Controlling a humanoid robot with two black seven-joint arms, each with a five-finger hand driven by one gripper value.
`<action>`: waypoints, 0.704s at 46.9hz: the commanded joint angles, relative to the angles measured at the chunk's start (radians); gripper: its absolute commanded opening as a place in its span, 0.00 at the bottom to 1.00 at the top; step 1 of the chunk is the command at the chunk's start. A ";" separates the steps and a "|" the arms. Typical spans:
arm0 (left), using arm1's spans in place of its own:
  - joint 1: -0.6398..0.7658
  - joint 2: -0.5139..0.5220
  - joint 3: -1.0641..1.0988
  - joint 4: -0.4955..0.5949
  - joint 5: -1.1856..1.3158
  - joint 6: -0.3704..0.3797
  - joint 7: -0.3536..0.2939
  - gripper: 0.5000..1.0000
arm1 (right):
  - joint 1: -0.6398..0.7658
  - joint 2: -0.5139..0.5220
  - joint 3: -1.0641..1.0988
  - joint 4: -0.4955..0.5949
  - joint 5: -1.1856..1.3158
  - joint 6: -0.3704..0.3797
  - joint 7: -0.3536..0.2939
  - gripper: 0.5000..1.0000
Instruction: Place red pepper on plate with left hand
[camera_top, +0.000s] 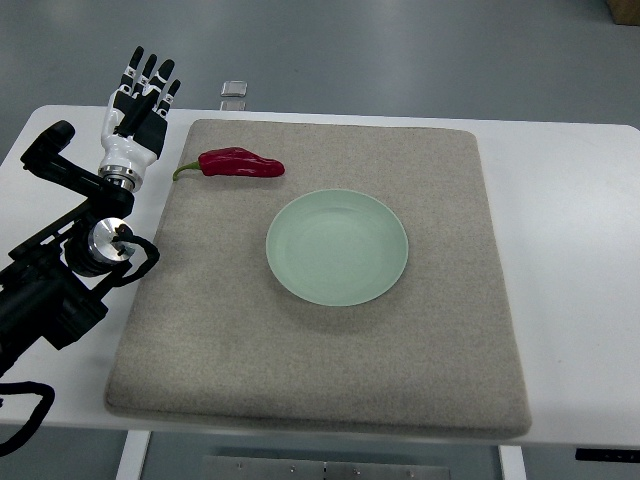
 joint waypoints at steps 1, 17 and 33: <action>-0.004 -0.002 0.002 0.002 0.000 0.002 0.001 1.00 | 0.001 0.000 0.000 0.000 0.000 0.000 0.000 0.86; -0.070 -0.011 0.016 0.025 0.161 0.031 0.005 0.95 | 0.001 0.000 0.000 0.001 0.000 0.000 0.000 0.86; -0.122 0.017 0.019 0.022 0.615 0.174 0.015 0.94 | 0.001 0.000 0.000 0.000 0.000 0.000 0.001 0.86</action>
